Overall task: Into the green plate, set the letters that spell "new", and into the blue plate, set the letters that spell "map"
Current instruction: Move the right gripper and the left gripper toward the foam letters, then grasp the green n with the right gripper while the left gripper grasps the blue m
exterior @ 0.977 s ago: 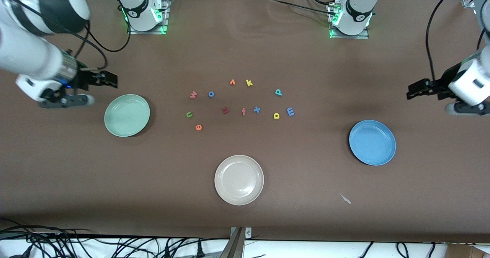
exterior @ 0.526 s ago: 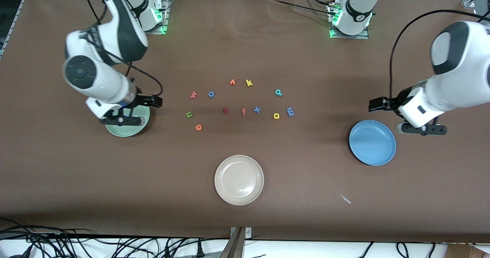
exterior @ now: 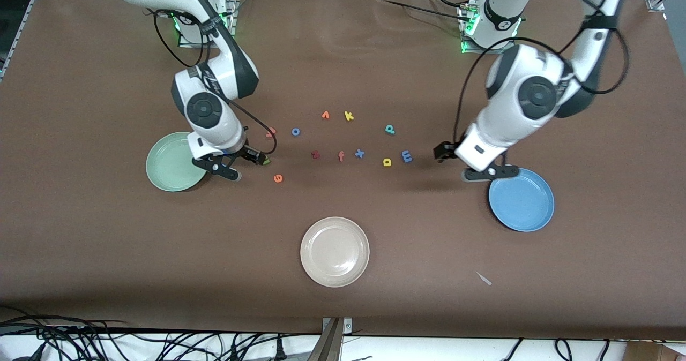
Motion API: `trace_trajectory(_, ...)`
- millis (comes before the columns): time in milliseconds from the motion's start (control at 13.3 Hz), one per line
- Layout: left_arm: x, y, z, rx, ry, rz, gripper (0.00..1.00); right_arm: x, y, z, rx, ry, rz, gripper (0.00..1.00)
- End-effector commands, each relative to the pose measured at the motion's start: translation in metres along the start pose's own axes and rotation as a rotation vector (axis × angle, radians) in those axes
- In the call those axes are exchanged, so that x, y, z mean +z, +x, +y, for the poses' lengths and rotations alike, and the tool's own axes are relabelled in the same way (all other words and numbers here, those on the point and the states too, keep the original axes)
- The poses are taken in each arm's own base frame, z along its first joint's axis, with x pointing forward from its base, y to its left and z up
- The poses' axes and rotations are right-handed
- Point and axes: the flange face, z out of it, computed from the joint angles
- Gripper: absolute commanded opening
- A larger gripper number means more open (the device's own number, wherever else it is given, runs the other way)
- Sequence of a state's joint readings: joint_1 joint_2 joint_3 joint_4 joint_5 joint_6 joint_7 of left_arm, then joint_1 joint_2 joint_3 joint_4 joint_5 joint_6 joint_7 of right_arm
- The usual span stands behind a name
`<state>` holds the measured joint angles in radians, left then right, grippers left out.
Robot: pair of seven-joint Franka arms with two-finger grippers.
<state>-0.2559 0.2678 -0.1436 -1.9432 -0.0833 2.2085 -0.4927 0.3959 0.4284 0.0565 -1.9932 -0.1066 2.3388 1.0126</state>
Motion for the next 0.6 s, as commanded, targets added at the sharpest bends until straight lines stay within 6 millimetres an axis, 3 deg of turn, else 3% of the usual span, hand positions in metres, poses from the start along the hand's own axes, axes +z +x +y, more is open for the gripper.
trace_trajectory(0, 0.044, -0.020, 0.018, -0.065, 0.005, -0.010, 1.00, 0.024, -0.006, -0.014, 0.195, 0.030, 0.031, 0.80)
trace_trajectory(225, 0.089, -0.033, 0.041, -0.132, 0.012, -0.023, 1.00, 0.040, -0.009, -0.020, 0.356, 0.060, 0.032, 0.70)
trace_trajectory(526, 0.140, -0.039, 0.048, -0.168, 0.023, -0.044, 1.00, 0.049, -0.014, -0.023, 0.397, 0.053, 0.023, 0.64)
